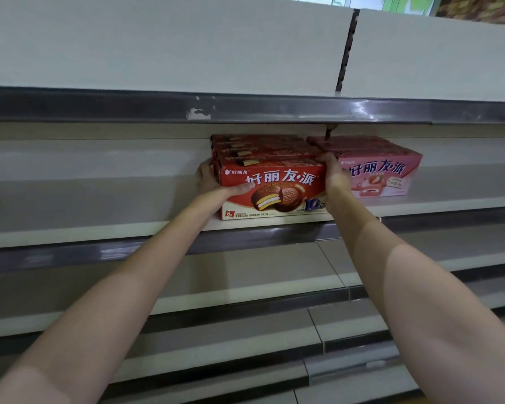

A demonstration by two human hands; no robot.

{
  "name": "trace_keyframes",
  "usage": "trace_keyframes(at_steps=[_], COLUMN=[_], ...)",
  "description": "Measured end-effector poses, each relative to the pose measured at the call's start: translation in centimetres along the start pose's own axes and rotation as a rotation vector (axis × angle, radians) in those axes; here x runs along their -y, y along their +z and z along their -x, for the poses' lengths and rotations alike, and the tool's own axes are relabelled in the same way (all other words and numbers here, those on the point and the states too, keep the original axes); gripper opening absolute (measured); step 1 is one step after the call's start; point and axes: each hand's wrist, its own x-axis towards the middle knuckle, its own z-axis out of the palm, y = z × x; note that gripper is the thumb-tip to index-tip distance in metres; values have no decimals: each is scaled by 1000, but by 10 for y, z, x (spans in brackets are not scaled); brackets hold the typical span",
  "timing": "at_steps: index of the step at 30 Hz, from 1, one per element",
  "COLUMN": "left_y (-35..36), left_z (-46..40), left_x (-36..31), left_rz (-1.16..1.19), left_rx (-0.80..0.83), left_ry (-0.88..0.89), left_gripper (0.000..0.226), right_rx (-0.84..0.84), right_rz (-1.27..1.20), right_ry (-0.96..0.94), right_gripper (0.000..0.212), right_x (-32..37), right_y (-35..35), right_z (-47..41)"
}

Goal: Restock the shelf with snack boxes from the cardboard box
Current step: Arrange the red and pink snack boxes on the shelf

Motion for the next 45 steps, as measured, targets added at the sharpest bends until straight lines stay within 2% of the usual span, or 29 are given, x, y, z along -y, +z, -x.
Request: trace_keyframes(at_steps=[3, 6, 12, 17, 21, 26, 30, 35, 40, 45], left_y=[-1, -2, -8, -11, -10, -21, -35, -53, -73, -115], left_z=[2, 0, 6, 20, 31, 39, 40, 39, 41, 44], left_x=[-2, 0, -1, -7, -7, -10, -14, -11, -3, 12], left_rz=[112, 124, 60, -41, -118, -177, -247, -313, -395, -402], left_rx=[82, 81, 114, 65, 9, 73, 88, 81, 9, -133], left_ry=[-27, -28, -20, 24, 81, 88, 79, 110, 183, 147], left_gripper=[123, 111, 116, 97, 73, 67, 45, 32, 14, 14], right_rx=[28, 44, 20, -22, -118, -333, -236, -160, 96, 369], right_rz=[-32, 7, 81, 85, 318, 979, 1217, 1154, 1021, 1119], right_ry=[5, 15, -1, -70, -182, -486, -642, -865, -1064, -1276], right_gripper=[48, 44, 37, 41, 63, 56, 39, 26, 18, 12], right_x=[-3, -3, 5, 4, 1, 18, 21, 8, -7, -25], right_y=[2, 3, 6, 7, 6, 9, 20, 51, 106, 164], right_z=[0, 1, 10, 25, 33, 51, 52, 80, 108, 137])
